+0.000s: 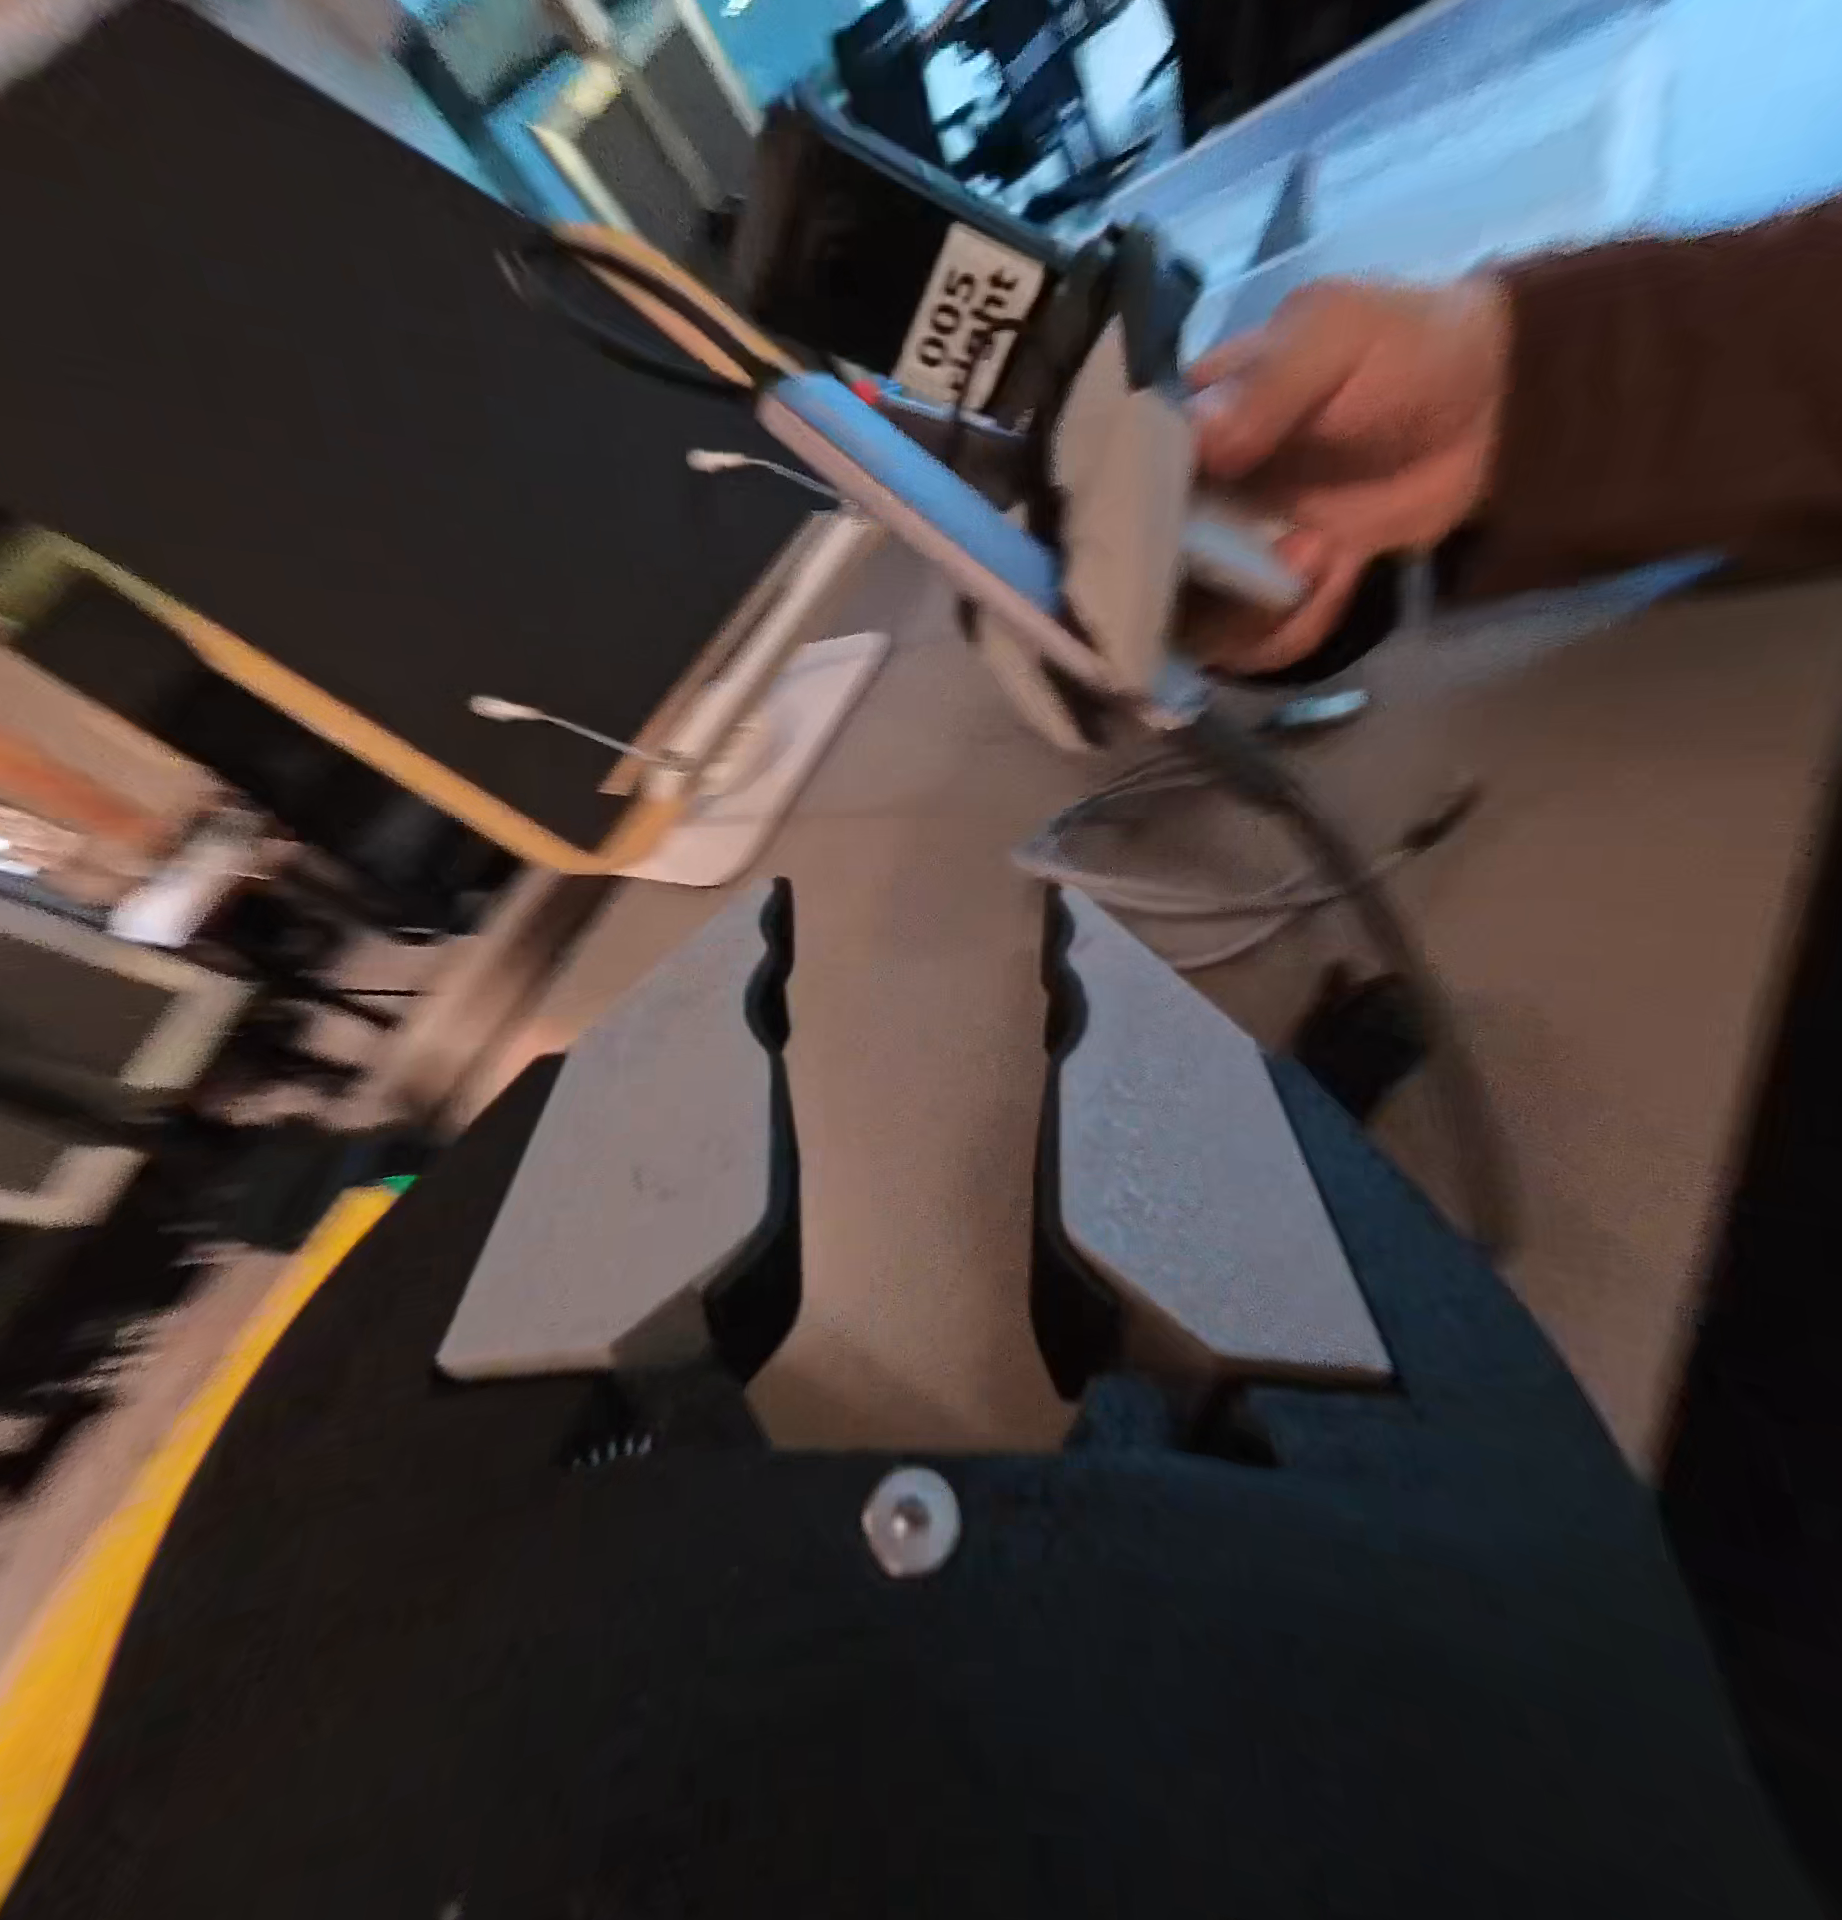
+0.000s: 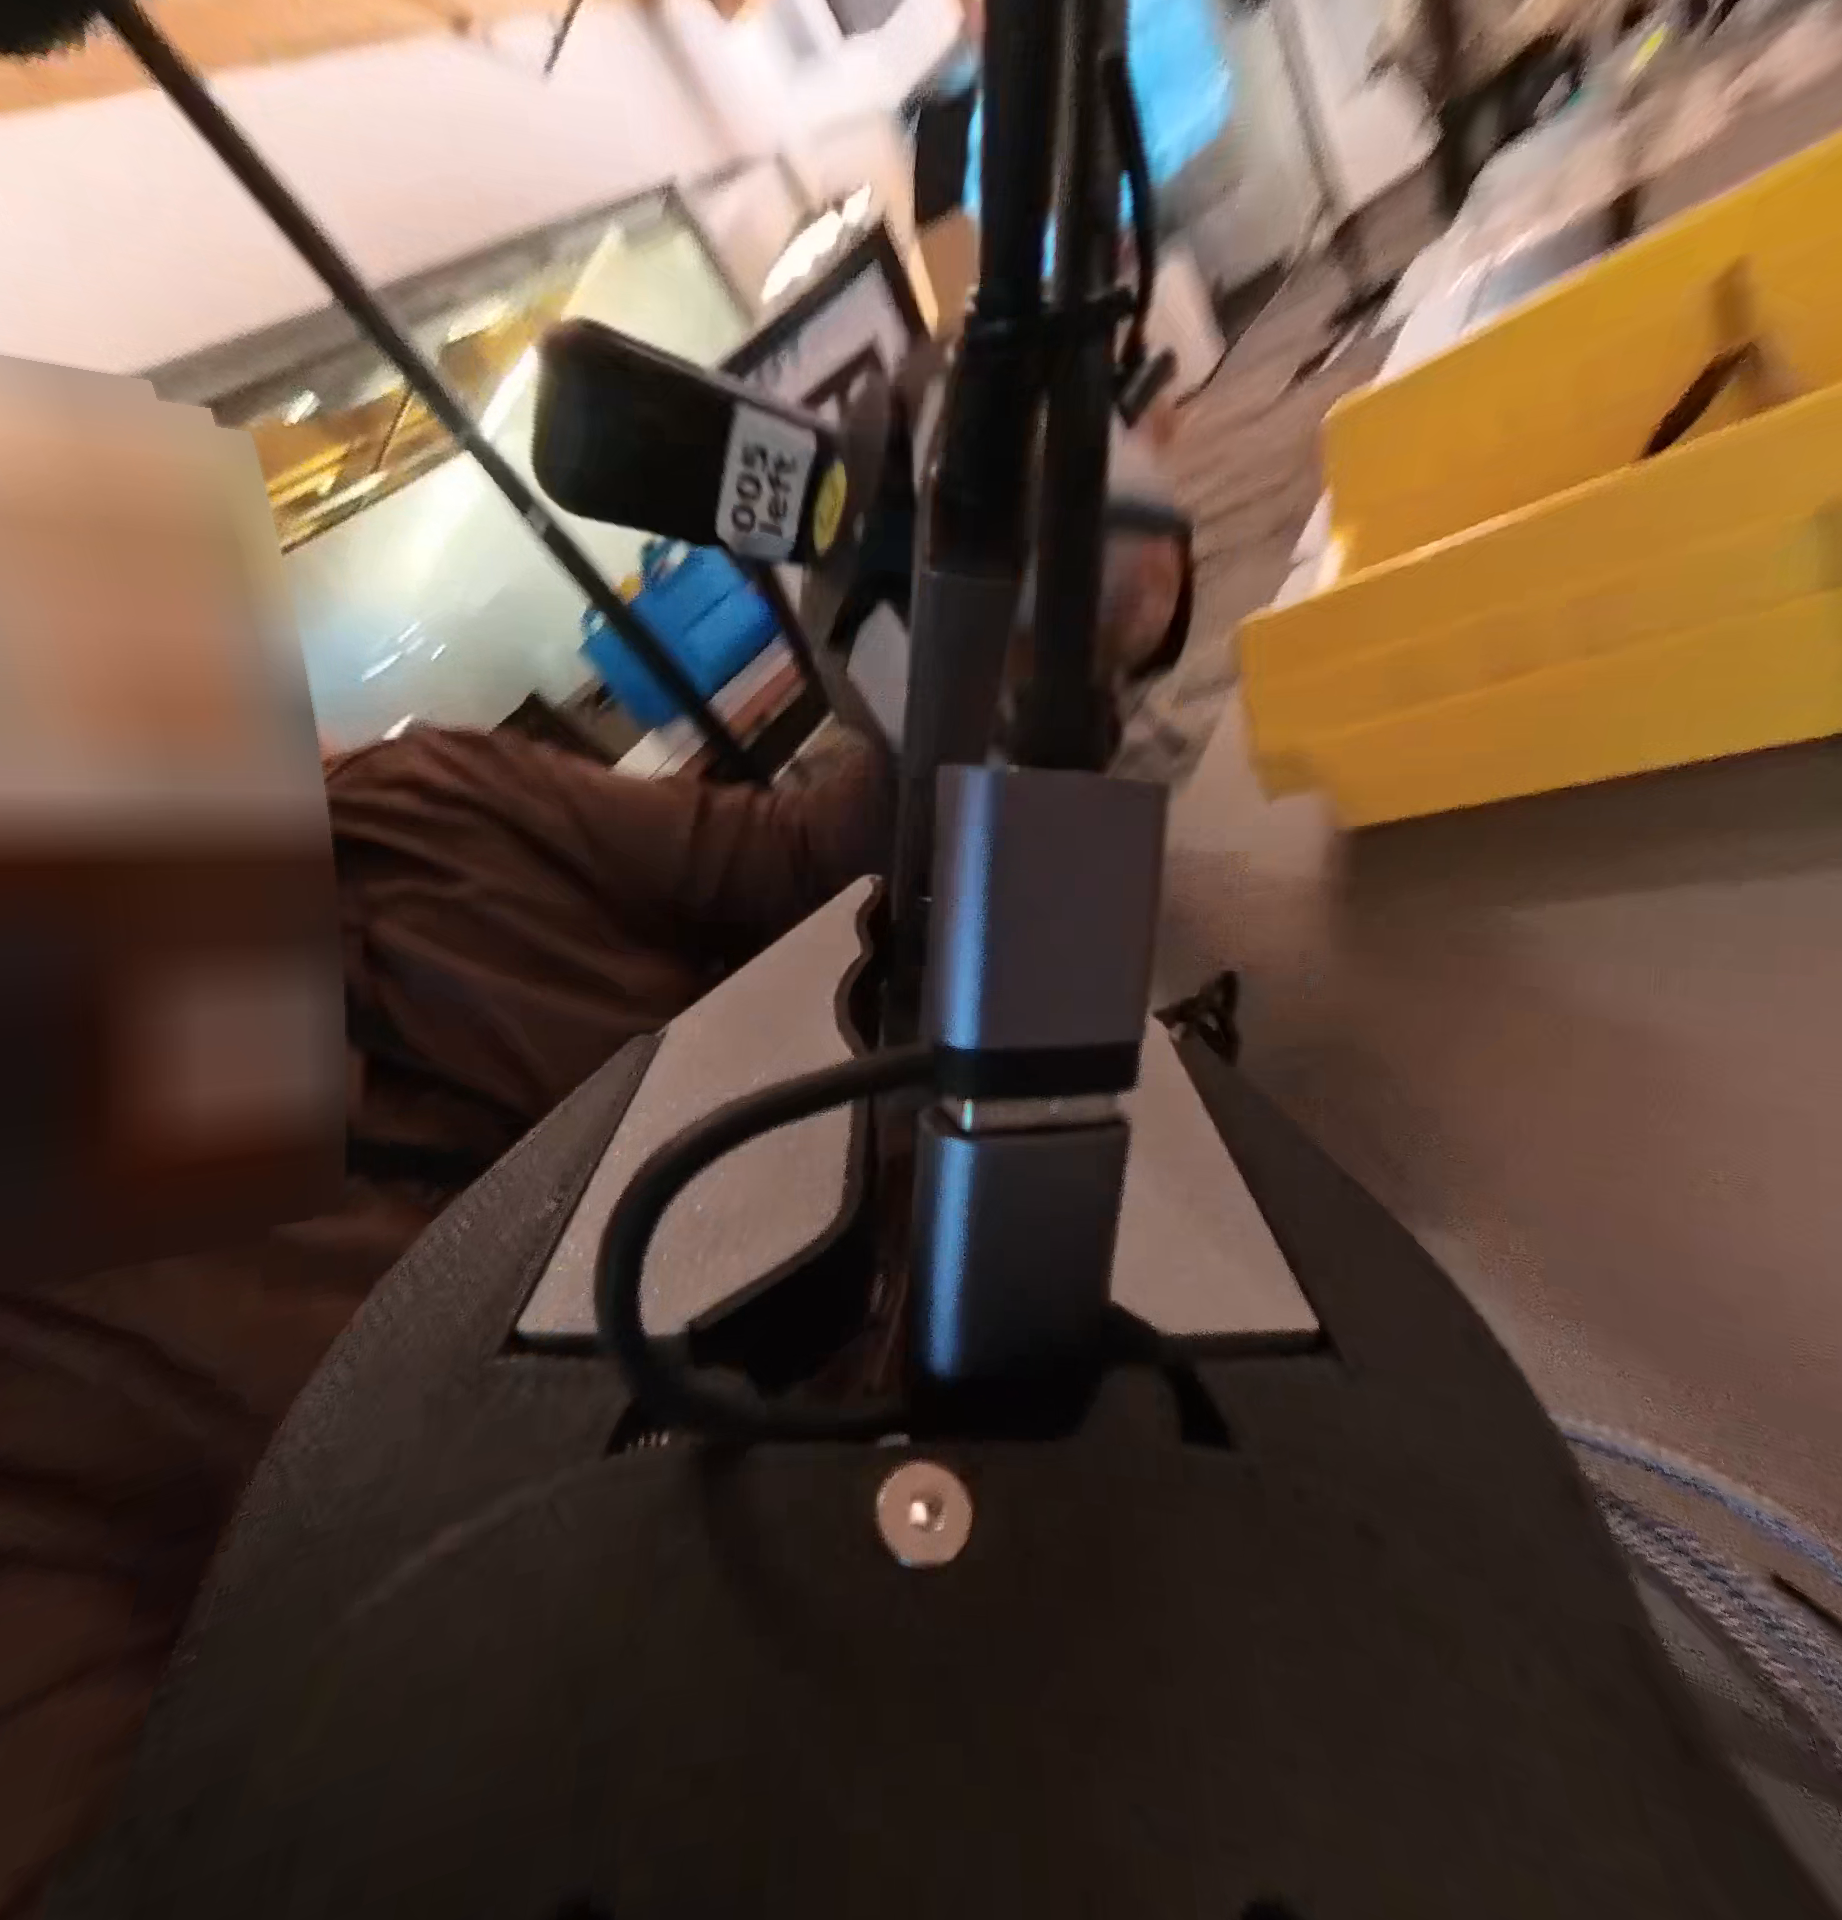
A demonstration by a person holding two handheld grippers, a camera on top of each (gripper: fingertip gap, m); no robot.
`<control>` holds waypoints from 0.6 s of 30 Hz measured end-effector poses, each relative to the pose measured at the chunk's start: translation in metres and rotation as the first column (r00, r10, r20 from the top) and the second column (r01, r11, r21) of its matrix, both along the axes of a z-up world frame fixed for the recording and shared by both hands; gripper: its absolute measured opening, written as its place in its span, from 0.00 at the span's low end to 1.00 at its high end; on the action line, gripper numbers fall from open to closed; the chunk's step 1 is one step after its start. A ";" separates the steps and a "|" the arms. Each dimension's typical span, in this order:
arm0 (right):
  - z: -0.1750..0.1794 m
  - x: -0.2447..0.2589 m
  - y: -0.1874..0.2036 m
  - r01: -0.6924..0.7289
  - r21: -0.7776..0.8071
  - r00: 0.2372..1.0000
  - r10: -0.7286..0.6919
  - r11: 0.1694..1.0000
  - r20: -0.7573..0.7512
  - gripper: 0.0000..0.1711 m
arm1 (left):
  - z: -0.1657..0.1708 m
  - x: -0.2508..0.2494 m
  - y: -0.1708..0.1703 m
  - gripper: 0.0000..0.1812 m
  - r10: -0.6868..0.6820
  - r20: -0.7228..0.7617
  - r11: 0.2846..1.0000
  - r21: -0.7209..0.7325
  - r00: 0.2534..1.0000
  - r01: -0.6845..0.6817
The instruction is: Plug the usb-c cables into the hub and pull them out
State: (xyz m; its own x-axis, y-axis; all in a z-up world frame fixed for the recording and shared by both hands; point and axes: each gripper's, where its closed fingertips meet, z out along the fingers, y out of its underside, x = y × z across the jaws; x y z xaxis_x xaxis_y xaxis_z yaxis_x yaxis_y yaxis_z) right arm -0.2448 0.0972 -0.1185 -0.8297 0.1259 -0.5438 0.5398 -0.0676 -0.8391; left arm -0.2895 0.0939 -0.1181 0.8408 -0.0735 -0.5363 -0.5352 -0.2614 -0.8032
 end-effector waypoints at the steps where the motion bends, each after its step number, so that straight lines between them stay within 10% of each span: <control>1: -0.004 0.003 -0.004 -0.052 0.028 0.998 0.051 0.998 0.036 0.06 | 0.008 -0.005 -0.003 0.27 0.029 -0.117 1.000 0.015 0.993 -0.027; 5: -0.027 0.004 -0.021 -0.167 0.123 0.974 0.144 0.978 0.176 0.04 | 0.028 0.007 0.010 0.27 0.034 -0.548 0.998 0.065 0.836 0.002; 11: -0.041 0.013 -0.022 -0.218 0.113 0.947 0.182 0.969 0.265 0.05 | -0.028 0.010 0.031 0.35 -0.166 -0.724 0.978 -0.207 0.669 0.019; 18: -0.048 0.024 -0.027 -0.298 0.079 0.911 0.258 0.951 0.321 0.06 | -0.033 0.032 0.047 0.08 -0.162 -0.954 0.986 -0.146 0.253 0.083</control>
State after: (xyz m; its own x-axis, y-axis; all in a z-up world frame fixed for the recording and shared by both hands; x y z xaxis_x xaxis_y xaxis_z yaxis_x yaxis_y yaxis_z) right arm -0.2211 0.0706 -0.1661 -0.6382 -0.0034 -0.7699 0.7513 0.2159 -0.6237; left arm -0.2573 0.1412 -0.1515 -0.3101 -0.1863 -0.9323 -0.9314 -0.1369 0.3372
